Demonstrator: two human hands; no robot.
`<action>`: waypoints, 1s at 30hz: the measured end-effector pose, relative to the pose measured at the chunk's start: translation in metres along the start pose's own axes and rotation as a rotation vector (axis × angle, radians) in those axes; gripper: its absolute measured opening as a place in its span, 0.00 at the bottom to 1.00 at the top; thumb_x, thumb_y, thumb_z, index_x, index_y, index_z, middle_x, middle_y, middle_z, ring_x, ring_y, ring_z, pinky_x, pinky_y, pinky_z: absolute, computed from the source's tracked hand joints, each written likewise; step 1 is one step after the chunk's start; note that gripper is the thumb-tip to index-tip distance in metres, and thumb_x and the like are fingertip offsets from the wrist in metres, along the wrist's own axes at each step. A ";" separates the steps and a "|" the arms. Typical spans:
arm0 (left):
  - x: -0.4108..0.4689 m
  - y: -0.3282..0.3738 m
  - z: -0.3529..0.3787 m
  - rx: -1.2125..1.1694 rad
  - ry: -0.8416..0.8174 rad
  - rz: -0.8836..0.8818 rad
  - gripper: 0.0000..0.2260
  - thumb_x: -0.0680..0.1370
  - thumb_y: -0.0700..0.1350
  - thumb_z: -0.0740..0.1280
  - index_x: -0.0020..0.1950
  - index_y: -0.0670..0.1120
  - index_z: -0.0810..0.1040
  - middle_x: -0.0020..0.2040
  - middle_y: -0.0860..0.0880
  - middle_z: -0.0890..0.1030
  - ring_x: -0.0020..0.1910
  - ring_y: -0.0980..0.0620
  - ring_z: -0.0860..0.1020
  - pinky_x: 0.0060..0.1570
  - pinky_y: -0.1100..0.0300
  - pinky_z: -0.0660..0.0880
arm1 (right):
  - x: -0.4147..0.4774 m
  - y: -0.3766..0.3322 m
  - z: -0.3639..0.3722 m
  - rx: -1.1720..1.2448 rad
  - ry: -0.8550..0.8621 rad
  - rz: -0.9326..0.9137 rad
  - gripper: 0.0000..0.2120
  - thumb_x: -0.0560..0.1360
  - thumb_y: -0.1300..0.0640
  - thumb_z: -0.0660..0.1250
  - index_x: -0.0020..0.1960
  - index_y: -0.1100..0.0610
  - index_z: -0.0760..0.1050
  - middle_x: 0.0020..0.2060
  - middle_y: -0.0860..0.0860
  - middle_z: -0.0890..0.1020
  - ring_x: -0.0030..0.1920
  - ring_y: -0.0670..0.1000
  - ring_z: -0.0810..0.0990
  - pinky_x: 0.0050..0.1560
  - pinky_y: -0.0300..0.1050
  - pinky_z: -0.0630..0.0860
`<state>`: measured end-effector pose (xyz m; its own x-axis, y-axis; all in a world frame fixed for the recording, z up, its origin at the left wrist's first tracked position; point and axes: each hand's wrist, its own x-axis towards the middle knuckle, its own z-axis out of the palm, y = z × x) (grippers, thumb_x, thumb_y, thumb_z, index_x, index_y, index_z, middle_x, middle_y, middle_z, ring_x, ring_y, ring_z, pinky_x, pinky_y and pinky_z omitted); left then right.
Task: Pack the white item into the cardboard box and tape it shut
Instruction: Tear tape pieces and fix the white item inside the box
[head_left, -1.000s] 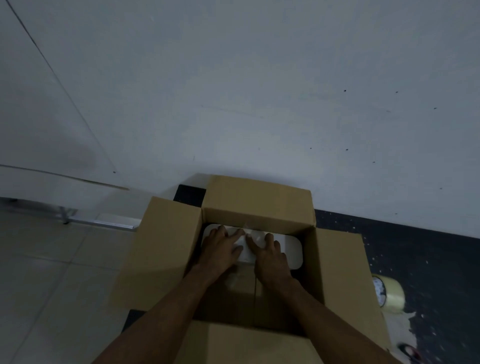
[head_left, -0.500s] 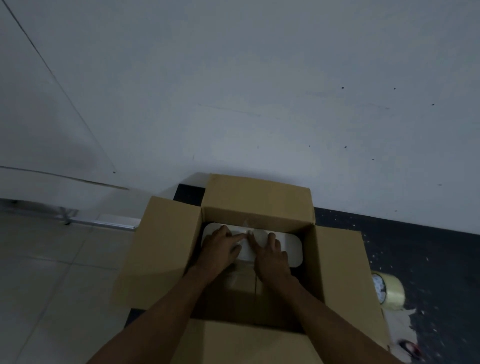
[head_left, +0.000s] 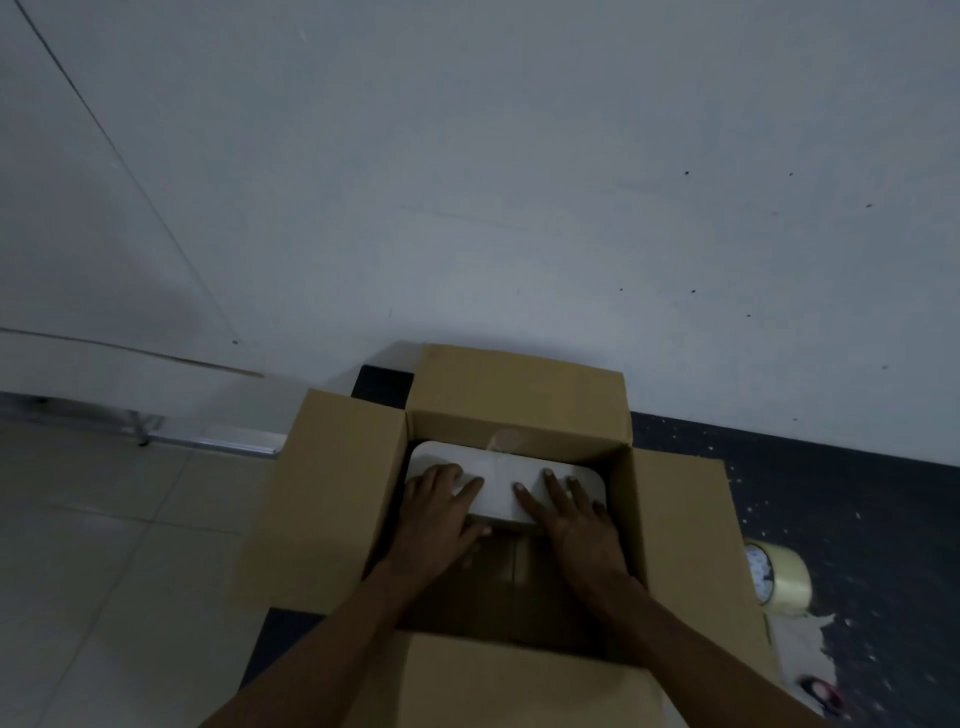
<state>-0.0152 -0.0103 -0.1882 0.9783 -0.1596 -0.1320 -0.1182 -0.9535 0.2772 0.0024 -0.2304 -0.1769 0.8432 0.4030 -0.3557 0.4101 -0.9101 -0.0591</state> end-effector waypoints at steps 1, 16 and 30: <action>0.000 0.001 0.000 0.011 -0.014 0.000 0.28 0.79 0.60 0.61 0.77 0.53 0.62 0.76 0.46 0.62 0.75 0.45 0.59 0.72 0.48 0.56 | 0.000 0.000 -0.004 0.010 0.003 0.009 0.37 0.81 0.51 0.57 0.75 0.38 0.32 0.78 0.55 0.38 0.77 0.63 0.41 0.74 0.65 0.51; -0.013 -0.001 -0.001 -0.061 0.086 -0.024 0.07 0.74 0.43 0.69 0.51 0.50 0.77 0.55 0.47 0.76 0.53 0.46 0.76 0.49 0.53 0.76 | -0.007 0.001 -0.004 0.107 -0.019 0.068 0.36 0.81 0.59 0.56 0.78 0.43 0.37 0.75 0.53 0.34 0.77 0.60 0.36 0.76 0.64 0.48; -0.027 -0.002 -0.008 -0.040 0.112 -0.088 0.21 0.76 0.34 0.64 0.69 0.43 0.74 0.67 0.42 0.75 0.65 0.41 0.74 0.61 0.49 0.73 | -0.020 -0.001 -0.003 0.062 0.163 0.041 0.26 0.72 0.62 0.70 0.69 0.52 0.71 0.66 0.57 0.75 0.63 0.63 0.75 0.55 0.61 0.78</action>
<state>-0.0403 -0.0019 -0.1779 0.9977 -0.0444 -0.0514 -0.0265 -0.9511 0.3076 -0.0134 -0.2375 -0.1670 0.9061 0.3712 -0.2029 0.3563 -0.9282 -0.1071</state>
